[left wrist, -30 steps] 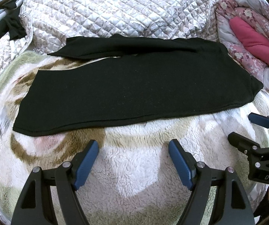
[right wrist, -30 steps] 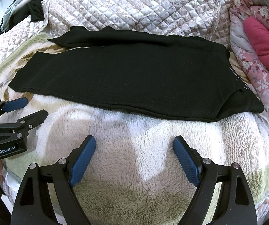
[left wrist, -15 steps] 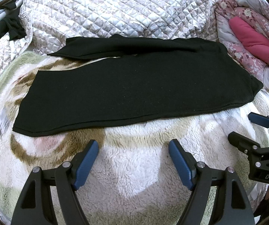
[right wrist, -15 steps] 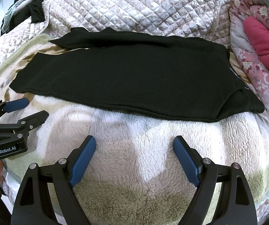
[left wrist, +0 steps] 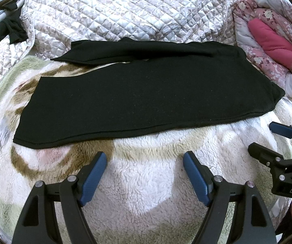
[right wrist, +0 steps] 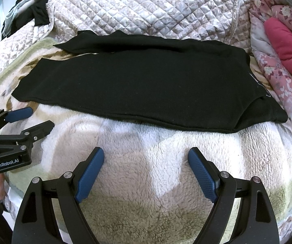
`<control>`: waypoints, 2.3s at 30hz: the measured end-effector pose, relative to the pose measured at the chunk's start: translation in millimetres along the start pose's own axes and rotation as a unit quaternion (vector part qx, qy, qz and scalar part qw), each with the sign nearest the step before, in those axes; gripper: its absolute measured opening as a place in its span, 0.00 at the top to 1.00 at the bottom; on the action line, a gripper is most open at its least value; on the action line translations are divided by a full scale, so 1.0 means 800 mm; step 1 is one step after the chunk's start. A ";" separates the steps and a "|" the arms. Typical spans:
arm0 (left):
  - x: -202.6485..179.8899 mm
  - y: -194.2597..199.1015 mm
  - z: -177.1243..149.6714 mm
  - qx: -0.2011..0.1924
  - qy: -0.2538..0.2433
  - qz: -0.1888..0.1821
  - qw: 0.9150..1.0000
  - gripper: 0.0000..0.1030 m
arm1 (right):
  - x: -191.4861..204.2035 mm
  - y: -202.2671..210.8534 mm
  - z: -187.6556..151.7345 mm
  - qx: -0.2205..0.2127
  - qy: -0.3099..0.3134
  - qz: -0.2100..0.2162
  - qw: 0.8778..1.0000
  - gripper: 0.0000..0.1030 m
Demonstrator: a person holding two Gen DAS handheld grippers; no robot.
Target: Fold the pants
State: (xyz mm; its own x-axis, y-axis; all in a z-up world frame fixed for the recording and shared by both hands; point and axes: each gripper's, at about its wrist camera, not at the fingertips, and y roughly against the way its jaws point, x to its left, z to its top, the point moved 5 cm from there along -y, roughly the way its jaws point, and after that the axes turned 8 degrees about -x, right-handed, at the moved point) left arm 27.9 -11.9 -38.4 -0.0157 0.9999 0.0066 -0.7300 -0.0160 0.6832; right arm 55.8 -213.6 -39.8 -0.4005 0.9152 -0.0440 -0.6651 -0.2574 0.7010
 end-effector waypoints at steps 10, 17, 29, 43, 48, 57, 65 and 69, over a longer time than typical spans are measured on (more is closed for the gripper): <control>-0.001 0.005 0.006 -0.006 0.004 -0.002 1.000 0.22 | -0.003 0.007 0.002 -0.006 -0.001 -0.001 1.000 0.18; 0.004 0.011 0.009 -0.016 0.009 -0.003 1.000 0.22 | -0.014 0.016 0.006 -0.015 -0.014 -0.003 1.000 0.18; 0.037 0.018 0.013 -0.029 0.040 0.012 0.999 0.22 | -0.066 0.026 0.014 -0.026 -0.064 -0.026 0.997 0.18; 0.136 -0.003 0.005 -0.002 0.219 -0.005 0.976 0.23 | -0.173 0.015 0.025 -0.022 -0.228 -0.035 0.973 0.18; 0.149 -0.019 0.012 -0.012 0.255 -0.011 0.967 0.23 | -0.196 -0.007 0.042 -0.031 -0.270 -0.005 0.962 0.18; 0.167 -0.044 0.031 -0.030 0.265 0.010 0.964 0.37 | -0.247 -0.039 0.061 -0.057 -0.349 0.009 0.935 0.43; 0.190 -0.058 0.035 -0.029 0.283 0.044 0.958 0.86 | -0.272 -0.044 0.060 -0.060 -0.379 -0.001 0.924 0.91; 0.191 -0.045 0.038 -0.035 0.285 0.047 0.957 0.94 | -0.267 -0.032 0.067 -0.066 -0.376 0.008 0.924 0.95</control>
State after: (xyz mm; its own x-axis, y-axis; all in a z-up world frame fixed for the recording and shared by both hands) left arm 72.6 141.9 -40.0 -0.4389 0.8284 -0.3480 -0.7504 -0.1249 0.6490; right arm 192.4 -386.1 -10.1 0.1088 0.8547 0.5075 -0.7536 -0.2620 0.6029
